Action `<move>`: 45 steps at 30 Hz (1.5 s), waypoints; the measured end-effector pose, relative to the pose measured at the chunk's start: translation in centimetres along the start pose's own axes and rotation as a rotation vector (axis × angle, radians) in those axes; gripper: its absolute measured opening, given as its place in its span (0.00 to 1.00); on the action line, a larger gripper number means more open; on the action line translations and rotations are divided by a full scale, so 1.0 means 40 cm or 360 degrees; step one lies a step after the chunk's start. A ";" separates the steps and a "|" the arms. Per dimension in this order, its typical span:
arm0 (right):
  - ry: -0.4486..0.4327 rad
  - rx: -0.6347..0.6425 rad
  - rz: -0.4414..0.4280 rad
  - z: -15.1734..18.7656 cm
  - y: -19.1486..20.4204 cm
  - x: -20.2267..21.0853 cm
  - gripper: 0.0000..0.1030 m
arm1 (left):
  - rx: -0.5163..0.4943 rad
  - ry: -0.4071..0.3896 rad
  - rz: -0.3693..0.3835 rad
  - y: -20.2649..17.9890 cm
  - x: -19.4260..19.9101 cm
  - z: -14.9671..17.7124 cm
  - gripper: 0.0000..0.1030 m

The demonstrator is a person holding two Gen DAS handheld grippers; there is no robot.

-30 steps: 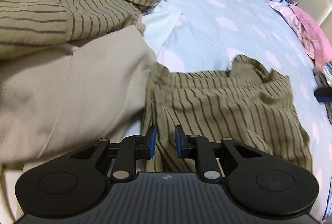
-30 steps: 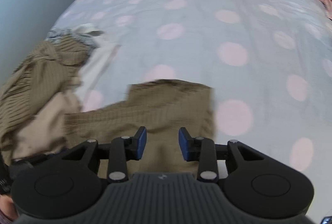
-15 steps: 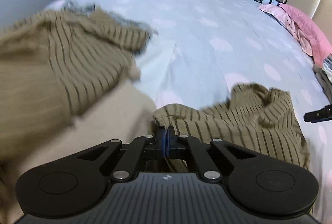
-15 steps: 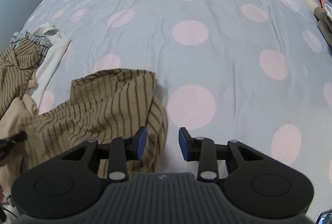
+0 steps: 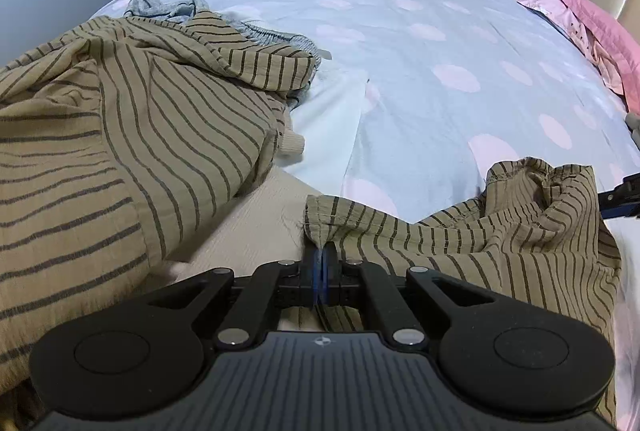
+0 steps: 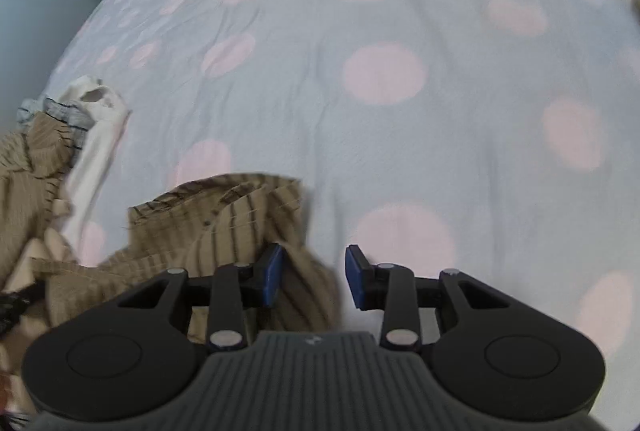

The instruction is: Fold clothes

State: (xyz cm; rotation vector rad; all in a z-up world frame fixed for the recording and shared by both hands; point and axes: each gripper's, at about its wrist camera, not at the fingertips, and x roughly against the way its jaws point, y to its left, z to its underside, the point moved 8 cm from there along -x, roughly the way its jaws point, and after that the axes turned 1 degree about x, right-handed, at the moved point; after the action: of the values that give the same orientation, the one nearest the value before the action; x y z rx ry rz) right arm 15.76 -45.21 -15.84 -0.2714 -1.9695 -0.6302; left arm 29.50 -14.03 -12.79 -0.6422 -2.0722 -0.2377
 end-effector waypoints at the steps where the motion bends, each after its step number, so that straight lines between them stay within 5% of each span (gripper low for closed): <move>1: -0.0001 0.0009 0.0007 0.001 0.001 -0.005 0.23 | 0.0004 -0.0003 -0.0008 0.001 0.002 0.000 0.00; 2: -0.0001 0.0018 0.0014 0.002 0.001 -0.011 0.04 | 0.0004 -0.0007 -0.0018 0.001 0.004 -0.001 0.00; 11: -0.0143 -0.0022 0.0301 -0.029 -0.098 0.038 0.09 | -0.0061 -0.0008 -0.0037 -0.001 0.007 -0.005 0.01; 13: -0.0156 -0.0036 0.0221 -0.044 -0.091 0.064 0.10 | -0.0055 -0.0003 -0.0012 -0.001 0.014 -0.014 0.07; 16: -0.0181 -0.0022 0.0093 -0.067 -0.050 0.100 0.29 | -0.0089 -0.0088 -0.0007 -0.012 0.045 -0.047 0.14; 20: -0.0209 0.0110 -0.0065 -0.085 0.067 0.123 0.30 | -0.0172 -0.0182 0.0009 -0.053 0.078 -0.089 0.22; 23: -0.0180 0.0234 -0.0164 -0.075 0.156 0.109 0.30 | -0.0256 -0.0135 0.0077 -0.105 0.046 -0.079 0.23; 29: -0.0028 0.0457 -0.0165 -0.015 0.234 -0.007 0.44 | -0.0417 -0.0039 0.0216 -0.204 -0.027 -0.030 0.30; 36: 0.0039 0.0597 -0.0089 0.068 0.176 -0.068 0.44 | -0.0556 -0.0026 0.0153 -0.219 -0.075 0.065 0.30; 45: -0.0090 0.0877 -0.0114 0.141 0.178 -0.045 0.45 | -0.0508 -0.0005 0.0230 -0.189 -0.064 0.079 0.35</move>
State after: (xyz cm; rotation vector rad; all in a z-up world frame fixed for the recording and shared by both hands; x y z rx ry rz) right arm 15.47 -36.06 -17.20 0.1233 -2.1273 -0.1069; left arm 24.34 -20.02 -16.07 -0.9809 -1.9965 -0.4896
